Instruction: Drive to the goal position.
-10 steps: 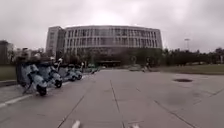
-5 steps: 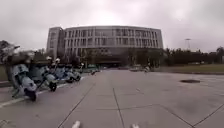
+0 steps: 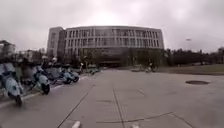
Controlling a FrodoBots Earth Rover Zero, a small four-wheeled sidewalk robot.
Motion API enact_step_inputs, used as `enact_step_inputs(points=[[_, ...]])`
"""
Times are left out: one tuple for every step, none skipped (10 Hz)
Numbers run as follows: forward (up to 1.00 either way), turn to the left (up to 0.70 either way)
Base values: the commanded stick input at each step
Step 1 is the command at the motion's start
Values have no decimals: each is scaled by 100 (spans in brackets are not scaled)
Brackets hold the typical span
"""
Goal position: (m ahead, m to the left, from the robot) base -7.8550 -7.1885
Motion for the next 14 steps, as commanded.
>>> enact_step_inputs(points=[[70, 0], [70, 0], [70, 0], [70, 0], [70, 0], [70, 0], [70, 0], [70, 0], [70, 0], [70, 0], [70, -17], [70, -26], [70, -14], [70, 0]])
